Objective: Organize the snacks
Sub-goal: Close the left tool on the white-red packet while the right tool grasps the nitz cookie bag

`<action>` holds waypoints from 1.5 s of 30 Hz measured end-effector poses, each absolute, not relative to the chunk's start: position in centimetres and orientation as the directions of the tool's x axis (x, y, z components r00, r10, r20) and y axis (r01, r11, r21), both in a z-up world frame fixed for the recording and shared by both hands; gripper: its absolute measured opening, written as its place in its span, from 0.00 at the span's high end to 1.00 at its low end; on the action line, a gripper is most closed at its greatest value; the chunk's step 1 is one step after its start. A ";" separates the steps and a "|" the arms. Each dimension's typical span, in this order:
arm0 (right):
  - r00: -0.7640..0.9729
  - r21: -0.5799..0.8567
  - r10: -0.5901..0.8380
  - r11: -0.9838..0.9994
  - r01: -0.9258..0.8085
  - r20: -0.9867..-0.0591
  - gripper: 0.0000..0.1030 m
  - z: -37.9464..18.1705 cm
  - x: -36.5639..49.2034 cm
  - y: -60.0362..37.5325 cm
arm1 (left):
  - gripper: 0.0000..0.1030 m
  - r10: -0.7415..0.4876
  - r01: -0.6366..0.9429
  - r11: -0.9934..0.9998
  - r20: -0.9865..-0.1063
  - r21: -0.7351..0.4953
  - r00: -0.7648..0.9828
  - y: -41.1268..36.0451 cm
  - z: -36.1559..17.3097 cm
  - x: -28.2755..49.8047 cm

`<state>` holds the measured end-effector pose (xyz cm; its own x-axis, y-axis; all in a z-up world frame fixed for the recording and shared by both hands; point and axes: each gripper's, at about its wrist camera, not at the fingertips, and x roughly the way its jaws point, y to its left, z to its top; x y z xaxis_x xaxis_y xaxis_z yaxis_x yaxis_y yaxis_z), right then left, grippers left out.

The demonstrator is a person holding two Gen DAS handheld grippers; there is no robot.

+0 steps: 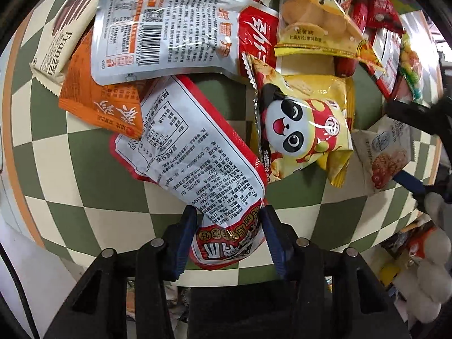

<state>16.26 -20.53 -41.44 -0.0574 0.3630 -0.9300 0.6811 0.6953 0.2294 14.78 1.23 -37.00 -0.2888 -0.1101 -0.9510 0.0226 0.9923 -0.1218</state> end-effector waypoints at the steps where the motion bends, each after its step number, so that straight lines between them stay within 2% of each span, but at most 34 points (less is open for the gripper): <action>1: -0.059 0.224 0.365 0.684 0.694 -0.929 0.00 -41.8 16.6 -20.4 | 0.54 -0.126 0.002 0.991 -0.949 -0.133 -0.290 2.0 -36.6 14.9; 3: -0.087 0.184 0.339 0.686 0.704 -0.937 0.03 -42.3 17.1 -20.0 | 0.54 -0.217 -0.091 0.976 -0.933 -0.199 -0.287 4.4 -36.2 14.4; 5: -0.132 0.128 0.291 0.725 0.677 -0.948 0.16 -42.2 17.5 -19.3 | 0.55 -0.311 -0.190 0.945 -0.912 -0.266 -0.267 6.3 -35.8 13.8; 8: -0.187 0.086 0.245 0.794 0.602 -0.951 0.25 -42.0 17.5 -18.4 | 0.55 -0.402 -0.297 0.895 -0.890 -0.332 -0.217 8.7 -34.9 13.2; 15: -0.283 0.021 0.143 0.918 0.395 -0.949 0.25 -42.2 15.8 -17.2 | 0.54 -0.391 -0.352 0.885 -0.898 -0.305 -0.204 10.5 -35.6 13.8; 21: -0.230 0.074 0.175 0.918 0.390 -0.957 0.22 -41.6 15.2 -16.1 | 0.49 -0.348 -0.397 0.886 -0.908 -0.237 -0.235 9.2 -36.7 15.0; 25: -0.218 0.072 0.185 0.893 0.444 -0.958 0.19 -41.7 15.7 -16.3 | 0.50 -0.292 -0.370 0.909 -0.928 -0.193 -0.233 8.5 -36.7 15.6; 28: -0.228 0.040 0.158 0.891 0.451 -0.961 0.19 -41.5 16.8 -17.0 | 0.54 -0.227 -0.284 0.944 -0.953 -0.166 -0.198 7.8 -35.8 15.4; 30: -0.240 0.015 0.135 0.897 0.442 -0.961 0.20 -41.4 17.1 -17.0 | 0.59 -0.202 -0.236 0.959 -0.962 -0.156 -0.185 6.5 -35.4 15.3; 32: -0.251 -0.011 0.103 0.910 0.415 -0.963 0.26 -41.2 17.4 -17.0 | 0.61 -0.155 -0.178 0.976 -0.973 -0.125 -0.168 6.0 -34.8 14.9; 33: -0.249 -0.020 0.087 0.918 0.396 -0.965 0.26 -41.0 17.4 -16.8 | 0.62 -0.131 -0.146 0.983 -0.978 -0.108 -0.161 5.5 -34.7 14.6; 40: -0.219 -0.020 0.059 0.939 0.343 -0.974 0.27 -40.5 16.7 -14.9 | 0.63 -0.019 0.000 1.000 -0.994 -0.019 -0.107 1.0 -34.1 12.7; 45: -0.195 0.002 0.069 0.945 0.328 -0.978 0.27 -39.2 15.6 -14.1 | 0.64 0.003 0.055 0.998 -0.997 -0.002 -0.082 -2.9 -33.0 11.9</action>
